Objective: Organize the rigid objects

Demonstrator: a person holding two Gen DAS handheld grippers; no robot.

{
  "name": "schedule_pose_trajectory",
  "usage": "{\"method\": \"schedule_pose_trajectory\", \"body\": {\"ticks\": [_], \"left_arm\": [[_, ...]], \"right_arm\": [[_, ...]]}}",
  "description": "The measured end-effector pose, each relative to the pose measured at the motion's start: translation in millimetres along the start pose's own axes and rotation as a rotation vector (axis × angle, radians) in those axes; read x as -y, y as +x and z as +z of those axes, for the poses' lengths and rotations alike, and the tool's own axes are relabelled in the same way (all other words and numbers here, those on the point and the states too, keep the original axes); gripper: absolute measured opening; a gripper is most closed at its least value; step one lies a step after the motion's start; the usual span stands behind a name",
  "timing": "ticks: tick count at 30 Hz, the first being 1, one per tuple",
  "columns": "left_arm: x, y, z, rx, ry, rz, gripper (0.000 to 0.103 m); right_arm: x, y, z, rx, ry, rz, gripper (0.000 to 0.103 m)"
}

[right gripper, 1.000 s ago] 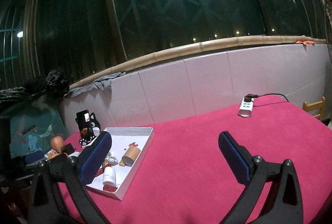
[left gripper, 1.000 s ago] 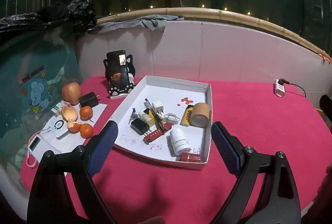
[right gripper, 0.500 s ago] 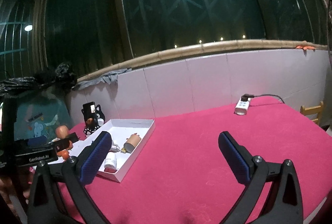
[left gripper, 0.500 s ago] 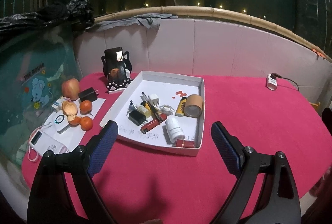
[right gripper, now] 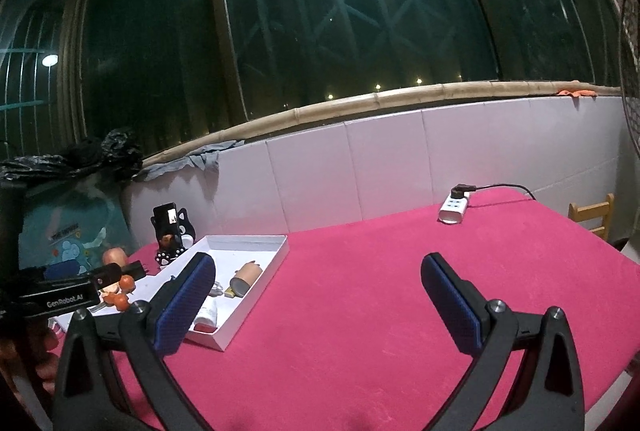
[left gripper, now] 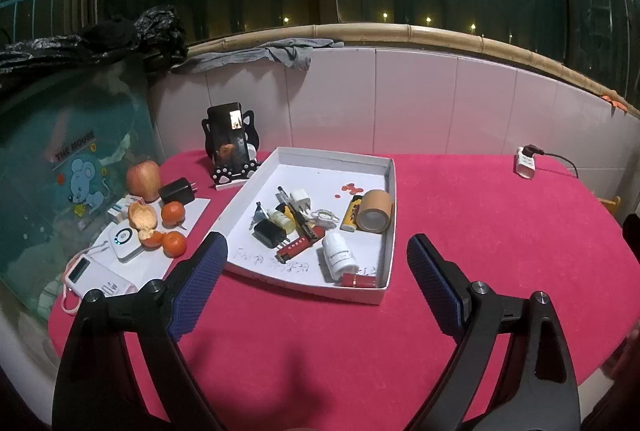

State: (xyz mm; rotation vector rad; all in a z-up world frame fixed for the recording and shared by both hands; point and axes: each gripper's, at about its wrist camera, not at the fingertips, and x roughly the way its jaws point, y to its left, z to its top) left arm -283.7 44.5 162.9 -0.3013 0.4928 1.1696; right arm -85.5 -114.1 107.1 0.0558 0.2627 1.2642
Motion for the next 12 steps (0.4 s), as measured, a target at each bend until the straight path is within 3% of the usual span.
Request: {"method": "schedule_pose_trajectory", "body": {"ticks": [12], "left_arm": [[-1.2, 3.3, 0.7, 0.001, -0.003, -0.005, 0.092]], "right_arm": [[3.7, 6.1, -3.7, -0.036, 0.020, -0.004, 0.103]]}}
